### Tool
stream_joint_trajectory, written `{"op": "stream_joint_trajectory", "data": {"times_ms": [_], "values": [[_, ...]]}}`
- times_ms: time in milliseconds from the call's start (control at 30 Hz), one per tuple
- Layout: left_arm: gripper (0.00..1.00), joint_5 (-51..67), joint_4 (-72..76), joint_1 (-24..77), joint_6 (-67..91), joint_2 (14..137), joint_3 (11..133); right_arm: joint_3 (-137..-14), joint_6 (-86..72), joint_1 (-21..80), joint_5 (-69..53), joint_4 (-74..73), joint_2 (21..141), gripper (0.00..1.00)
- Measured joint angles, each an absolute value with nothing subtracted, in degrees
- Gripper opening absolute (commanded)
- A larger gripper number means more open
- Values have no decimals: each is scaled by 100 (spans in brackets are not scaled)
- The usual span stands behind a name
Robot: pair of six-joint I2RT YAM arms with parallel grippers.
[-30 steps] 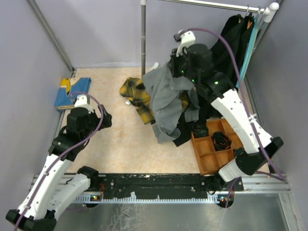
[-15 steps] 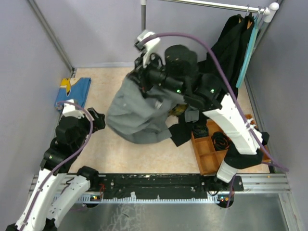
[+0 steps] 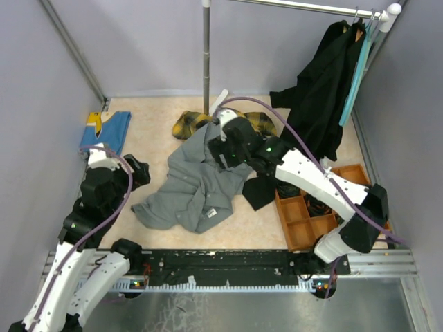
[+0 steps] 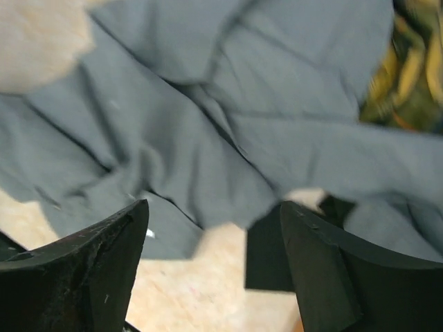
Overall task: Place the shirt on the hanger
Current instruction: Adjust the shirt at the center of the board.
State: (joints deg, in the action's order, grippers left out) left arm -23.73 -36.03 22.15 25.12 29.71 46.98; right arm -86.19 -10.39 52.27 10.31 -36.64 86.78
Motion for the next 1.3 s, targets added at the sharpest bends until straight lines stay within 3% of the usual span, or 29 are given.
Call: {"op": "stream_joint_trajectory", "data": {"times_ms": [200, 367, 500, 633, 900, 1300], "values": [[97, -1820, -3632, 2215, 2613, 3765, 4705, -7118, -1153, 4912, 1039, -3441, 7647, 89], [96, -1516, -3900, 2215, 3057, 4397, 4707, -6324, -982, 4969, 290, -3052, 6827, 94], [96, -1492, -4010, 2215, 3262, 4401, 4733, -6254, -794, 5662, 333, -2814, 6956, 96], [95, -1664, -4285, 2215, 3343, 4388, 5078, -6224, -624, 6598, 333, -2333, 7437, 99], [95, -2443, -4768, 2215, 3382, 3500, 5909, -6547, 84, 7535, 521, -1533, 9054, 99], [95, -2945, -5181, 2215, 3339, 2637, 6318, -8302, 1920, 7736, 1553, -1295, 11638, 99]]}}
